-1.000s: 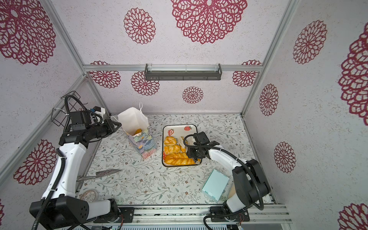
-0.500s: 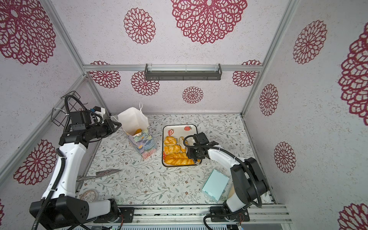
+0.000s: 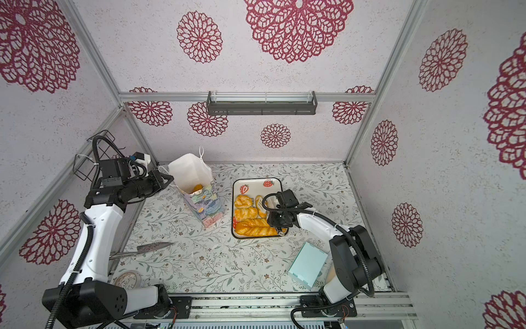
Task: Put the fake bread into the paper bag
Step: 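Lower the tongs onto the last striped croissant in the tray, then close the tongs on the croissant and lift it toward the bag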
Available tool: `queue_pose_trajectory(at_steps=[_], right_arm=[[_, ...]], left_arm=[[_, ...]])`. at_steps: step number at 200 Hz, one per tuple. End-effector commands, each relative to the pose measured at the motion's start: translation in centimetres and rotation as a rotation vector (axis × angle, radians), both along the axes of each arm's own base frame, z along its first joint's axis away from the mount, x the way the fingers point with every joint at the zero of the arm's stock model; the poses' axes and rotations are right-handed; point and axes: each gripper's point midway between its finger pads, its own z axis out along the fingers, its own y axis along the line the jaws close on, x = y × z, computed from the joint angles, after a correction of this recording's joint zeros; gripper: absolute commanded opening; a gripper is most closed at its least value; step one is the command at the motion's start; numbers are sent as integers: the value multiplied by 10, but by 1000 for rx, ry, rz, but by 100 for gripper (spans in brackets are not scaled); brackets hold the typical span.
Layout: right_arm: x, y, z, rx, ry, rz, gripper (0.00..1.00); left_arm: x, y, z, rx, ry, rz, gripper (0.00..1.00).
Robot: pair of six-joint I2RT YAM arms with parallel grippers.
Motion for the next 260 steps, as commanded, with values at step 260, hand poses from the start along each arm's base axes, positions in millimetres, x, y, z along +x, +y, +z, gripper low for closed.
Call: queue_pose_trajectory(at_steps=[260], right_arm=[[9, 18, 167, 290, -375, 69, 35]], left_arm=[[3, -1, 11, 5, -27, -3, 11]])
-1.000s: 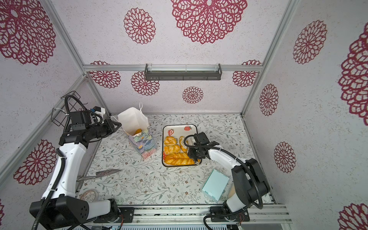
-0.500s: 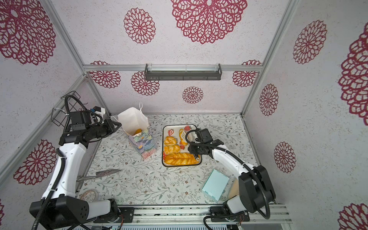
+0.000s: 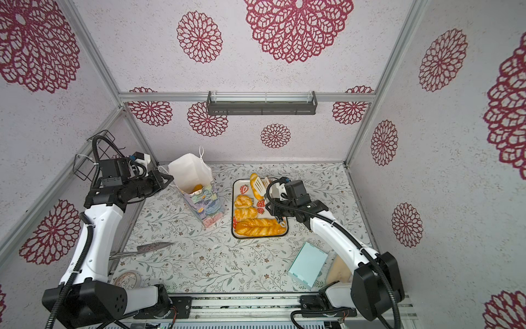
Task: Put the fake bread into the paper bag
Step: 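Close the tongs on the croissant and lift it toward the bag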
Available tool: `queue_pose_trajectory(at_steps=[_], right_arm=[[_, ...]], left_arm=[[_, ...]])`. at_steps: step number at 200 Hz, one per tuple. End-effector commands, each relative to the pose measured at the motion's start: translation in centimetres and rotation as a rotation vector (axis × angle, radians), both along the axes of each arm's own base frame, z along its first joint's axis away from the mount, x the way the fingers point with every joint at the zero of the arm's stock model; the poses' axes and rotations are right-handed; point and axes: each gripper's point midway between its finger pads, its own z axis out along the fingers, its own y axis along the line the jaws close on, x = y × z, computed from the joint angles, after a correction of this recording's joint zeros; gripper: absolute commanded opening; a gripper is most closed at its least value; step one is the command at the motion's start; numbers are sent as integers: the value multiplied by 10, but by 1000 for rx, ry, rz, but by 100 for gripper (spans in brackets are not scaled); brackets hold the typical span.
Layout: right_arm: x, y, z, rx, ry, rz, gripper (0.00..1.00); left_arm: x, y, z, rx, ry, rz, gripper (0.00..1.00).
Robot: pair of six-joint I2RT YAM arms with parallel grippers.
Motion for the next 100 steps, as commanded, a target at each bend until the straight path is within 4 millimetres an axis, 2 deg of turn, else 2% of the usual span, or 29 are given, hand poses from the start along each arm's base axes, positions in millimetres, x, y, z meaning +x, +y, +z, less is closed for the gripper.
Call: queue_pose_trajectory(at_steps=[1, 100], right_arm=[[5, 9, 52, 97, -141, 35, 35], [-8, 23, 93, 214, -229, 116, 35]], left_arm=[[3, 0, 10, 4, -26, -3, 11], [2, -1, 11, 7, -29, -3, 11]])
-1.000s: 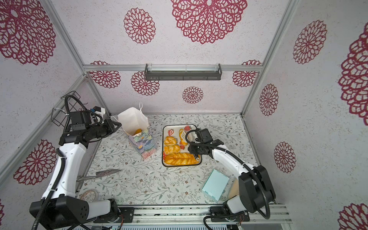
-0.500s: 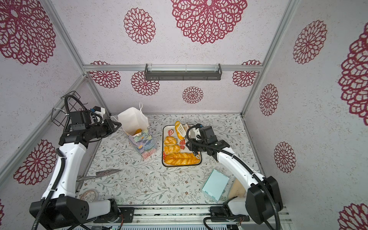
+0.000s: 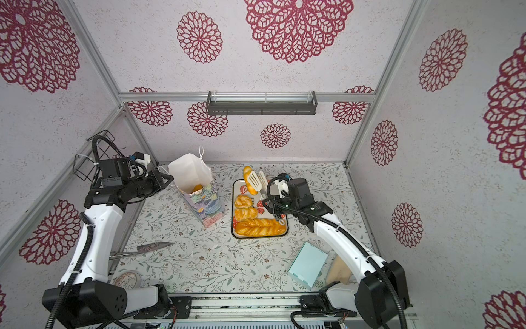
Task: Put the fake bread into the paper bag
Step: 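Close the tongs on the croissant and lift it toward the bag, then carry the striped croissant in the tongs over the bag opening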
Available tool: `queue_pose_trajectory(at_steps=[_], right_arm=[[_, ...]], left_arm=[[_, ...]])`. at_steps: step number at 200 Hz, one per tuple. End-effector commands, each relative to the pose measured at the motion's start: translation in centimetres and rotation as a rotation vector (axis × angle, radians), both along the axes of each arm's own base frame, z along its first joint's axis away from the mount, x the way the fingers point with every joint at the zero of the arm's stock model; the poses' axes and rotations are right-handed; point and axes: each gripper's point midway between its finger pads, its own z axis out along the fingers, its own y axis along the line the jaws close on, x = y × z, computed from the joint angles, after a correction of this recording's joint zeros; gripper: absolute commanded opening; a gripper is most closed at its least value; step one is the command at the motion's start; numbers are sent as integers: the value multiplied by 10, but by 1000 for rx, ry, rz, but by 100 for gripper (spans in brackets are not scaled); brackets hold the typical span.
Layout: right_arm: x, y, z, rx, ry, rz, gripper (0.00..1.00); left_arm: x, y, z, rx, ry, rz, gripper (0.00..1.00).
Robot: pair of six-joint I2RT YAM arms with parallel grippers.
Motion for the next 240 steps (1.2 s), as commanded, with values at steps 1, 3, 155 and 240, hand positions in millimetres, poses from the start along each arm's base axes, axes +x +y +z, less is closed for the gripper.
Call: queue_pose_trajectory(at_steps=[1, 3, 155, 240], right_arm=[[-1, 10, 58, 108, -147, 39, 35], [-1, 10, 58, 109, -149, 40, 35], [-25, 83, 114, 158, -277, 245, 35], [-31, 118, 135, 174, -312, 327, 35]], left_arm=[[2, 0, 11, 6, -27, -2, 11], [2, -1, 11, 6, -27, -3, 11], [1, 0, 13, 7, -29, 2, 11], [1, -1, 10, 1, -20, -1, 11]])
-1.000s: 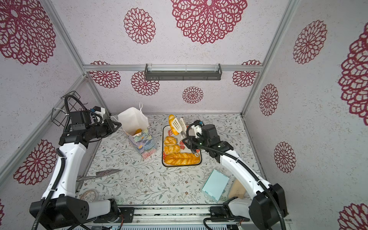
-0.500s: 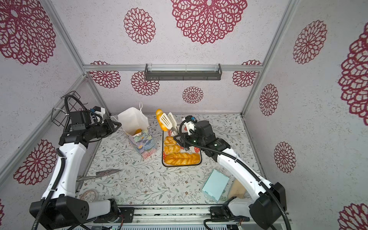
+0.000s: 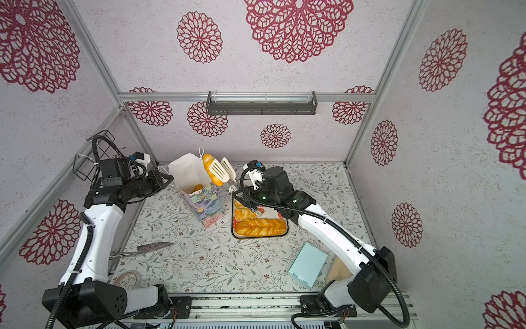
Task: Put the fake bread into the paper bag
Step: 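Carry the striped croissant in the tongs over the bag opening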
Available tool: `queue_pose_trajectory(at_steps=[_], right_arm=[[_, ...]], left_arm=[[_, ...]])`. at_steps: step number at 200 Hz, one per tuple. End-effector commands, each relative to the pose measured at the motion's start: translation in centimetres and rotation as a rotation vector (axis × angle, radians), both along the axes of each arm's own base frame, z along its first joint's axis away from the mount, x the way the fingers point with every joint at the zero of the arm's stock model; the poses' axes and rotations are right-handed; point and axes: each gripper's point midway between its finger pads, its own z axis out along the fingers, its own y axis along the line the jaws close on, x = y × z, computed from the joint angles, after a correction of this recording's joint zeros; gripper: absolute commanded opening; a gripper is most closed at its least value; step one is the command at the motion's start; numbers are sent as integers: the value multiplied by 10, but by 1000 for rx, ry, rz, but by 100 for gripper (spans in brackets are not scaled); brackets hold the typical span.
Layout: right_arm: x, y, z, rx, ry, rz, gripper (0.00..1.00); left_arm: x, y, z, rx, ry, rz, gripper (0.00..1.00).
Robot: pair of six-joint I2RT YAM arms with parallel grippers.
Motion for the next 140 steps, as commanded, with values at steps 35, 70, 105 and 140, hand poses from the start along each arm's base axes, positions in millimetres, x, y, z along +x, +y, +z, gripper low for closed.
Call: queue_pose_trajectory(at_steps=[35, 70, 105, 140], right_arm=[[-8, 25, 54, 79, -140, 80, 36], [-7, 37, 54, 82, -140, 103, 36], [-5, 48, 54, 83, -134, 122, 36], [0, 56, 49, 83, -117, 123, 36]], left_arm=[[1, -1, 11, 3, -23, -1, 11], [3, 0, 8, 7, -17, 3, 11], [3, -1, 9, 1, -20, 2, 11], [2, -1, 9, 3, -20, 1, 11]])
